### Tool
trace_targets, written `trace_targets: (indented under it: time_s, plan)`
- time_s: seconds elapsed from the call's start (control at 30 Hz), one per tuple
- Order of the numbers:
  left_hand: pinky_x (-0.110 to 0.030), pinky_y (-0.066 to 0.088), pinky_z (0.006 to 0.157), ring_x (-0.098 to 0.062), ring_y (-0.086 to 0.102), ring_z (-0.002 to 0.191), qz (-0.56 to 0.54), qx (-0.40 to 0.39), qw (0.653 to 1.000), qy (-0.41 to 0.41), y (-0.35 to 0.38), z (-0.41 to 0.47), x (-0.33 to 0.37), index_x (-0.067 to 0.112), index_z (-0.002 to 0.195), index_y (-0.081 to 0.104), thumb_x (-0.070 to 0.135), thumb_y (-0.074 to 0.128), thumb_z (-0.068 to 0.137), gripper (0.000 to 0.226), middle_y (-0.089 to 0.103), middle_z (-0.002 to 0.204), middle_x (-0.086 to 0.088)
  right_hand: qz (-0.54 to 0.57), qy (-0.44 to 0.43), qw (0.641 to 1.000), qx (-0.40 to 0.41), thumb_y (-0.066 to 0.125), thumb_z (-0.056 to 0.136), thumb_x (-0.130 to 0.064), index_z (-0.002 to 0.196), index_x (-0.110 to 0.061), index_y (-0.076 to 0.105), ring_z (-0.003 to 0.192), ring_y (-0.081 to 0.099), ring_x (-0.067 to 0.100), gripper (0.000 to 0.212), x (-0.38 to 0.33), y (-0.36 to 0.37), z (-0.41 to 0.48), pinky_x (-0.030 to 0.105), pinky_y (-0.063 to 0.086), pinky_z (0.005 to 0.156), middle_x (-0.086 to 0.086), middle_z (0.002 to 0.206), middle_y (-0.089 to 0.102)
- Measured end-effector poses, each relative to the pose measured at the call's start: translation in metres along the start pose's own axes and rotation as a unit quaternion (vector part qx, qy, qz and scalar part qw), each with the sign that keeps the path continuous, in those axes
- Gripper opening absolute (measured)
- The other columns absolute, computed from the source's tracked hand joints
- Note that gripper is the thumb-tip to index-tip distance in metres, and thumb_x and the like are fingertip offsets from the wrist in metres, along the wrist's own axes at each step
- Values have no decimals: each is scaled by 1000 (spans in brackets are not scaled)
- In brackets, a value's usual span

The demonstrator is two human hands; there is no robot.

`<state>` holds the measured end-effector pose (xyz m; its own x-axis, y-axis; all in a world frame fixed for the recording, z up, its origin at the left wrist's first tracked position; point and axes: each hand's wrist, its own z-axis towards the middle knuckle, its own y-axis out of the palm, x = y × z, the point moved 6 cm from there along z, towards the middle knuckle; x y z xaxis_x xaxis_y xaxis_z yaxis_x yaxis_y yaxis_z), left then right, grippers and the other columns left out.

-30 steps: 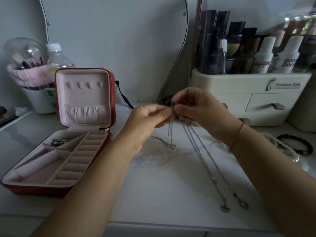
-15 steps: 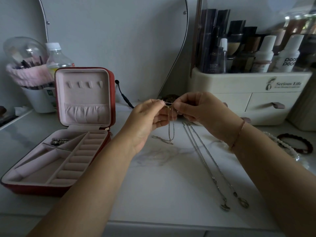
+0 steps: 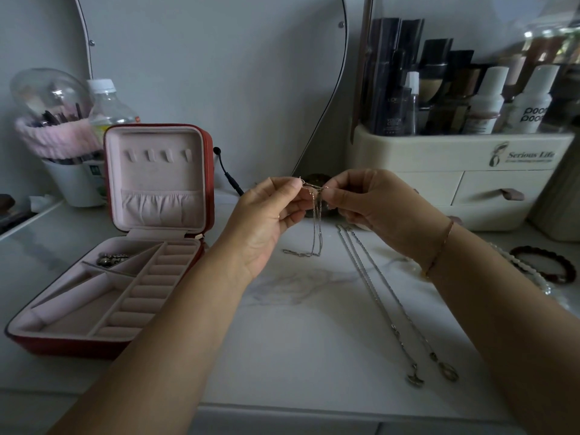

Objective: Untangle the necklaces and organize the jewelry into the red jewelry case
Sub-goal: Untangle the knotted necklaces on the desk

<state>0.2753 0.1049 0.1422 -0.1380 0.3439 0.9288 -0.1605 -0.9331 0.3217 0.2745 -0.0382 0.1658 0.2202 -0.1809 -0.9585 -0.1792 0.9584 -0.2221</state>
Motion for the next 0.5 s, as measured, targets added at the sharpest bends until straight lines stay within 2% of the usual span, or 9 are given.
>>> trace_targets:
  time_s: [0.13, 0.23, 0.33, 0.4, 0.5]
  plan:
    - [-23, 51, 70, -14, 69, 77, -15, -19, 999, -22, 2, -1, -2, 17, 88, 59, 17, 52, 95, 10, 71, 78, 0, 59, 7, 998, -12, 59, 88, -11, 81, -7, 61, 45, 42, 1, 8, -1, 3, -1, 11, 35, 44, 8, 72, 55]
    - [-22, 52, 69, -16, 70, 77, -6, -54, 998, -38, 8, -4, -3, 16, 91, 58, 22, 57, 87, 6, 70, 80, 0, 95, 10, 995, -25, 57, 89, -11, 81, -7, 60, 44, 44, 1, 10, -2, 3, -2, 10, 35, 42, 3, 66, 57]
    - [-21, 49, 72, -13, 68, 76, 20, -81, 996, -44, 11, -5, -4, 16, 97, 59, 23, 64, 74, 24, 69, 83, 1, 110, -3, 993, -33, 56, 89, -11, 83, -7, 61, 47, 42, 2, 9, -3, 3, -2, 11, 36, 44, -3, 59, 56]
    - [-19, 50, 73, -11, 67, 78, 38, -85, 995, -43, 12, -5, -5, 13, 104, 64, 19, 66, 71, 33, 70, 86, 0, 124, -14, 992, -34, 56, 90, -9, 85, -5, 61, 52, 44, 4, 8, -4, 2, -2, 12, 41, 48, 1, 65, 55]
    - [-16, 50, 70, -8, 66, 76, 48, -75, 995, -37, 9, -5, -5, 15, 97, 69, 17, 66, 71, 26, 70, 80, 3, 131, -22, 991, -31, 55, 90, -8, 87, -3, 61, 55, 44, 5, 9, -5, 0, -1, 12, 42, 50, 8, 73, 52]
